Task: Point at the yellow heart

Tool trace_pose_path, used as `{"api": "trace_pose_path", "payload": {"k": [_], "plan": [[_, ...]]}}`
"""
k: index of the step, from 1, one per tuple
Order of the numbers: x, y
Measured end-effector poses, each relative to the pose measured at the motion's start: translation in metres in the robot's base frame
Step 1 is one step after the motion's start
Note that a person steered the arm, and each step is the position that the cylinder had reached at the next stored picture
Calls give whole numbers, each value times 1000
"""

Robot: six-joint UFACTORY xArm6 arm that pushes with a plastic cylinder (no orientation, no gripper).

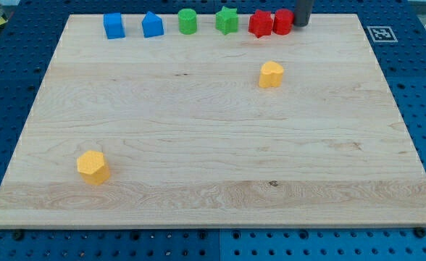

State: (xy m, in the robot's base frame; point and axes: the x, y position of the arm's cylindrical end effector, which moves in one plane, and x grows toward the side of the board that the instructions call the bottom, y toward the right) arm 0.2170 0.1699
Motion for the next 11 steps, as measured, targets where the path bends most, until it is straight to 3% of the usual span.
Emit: {"api": "trace_pose_path", "payload": {"k": [3, 4, 5, 8, 10, 11], "plan": [[30, 66], [66, 53], [85, -3], [95, -132], [152, -144], [153, -120]]}}
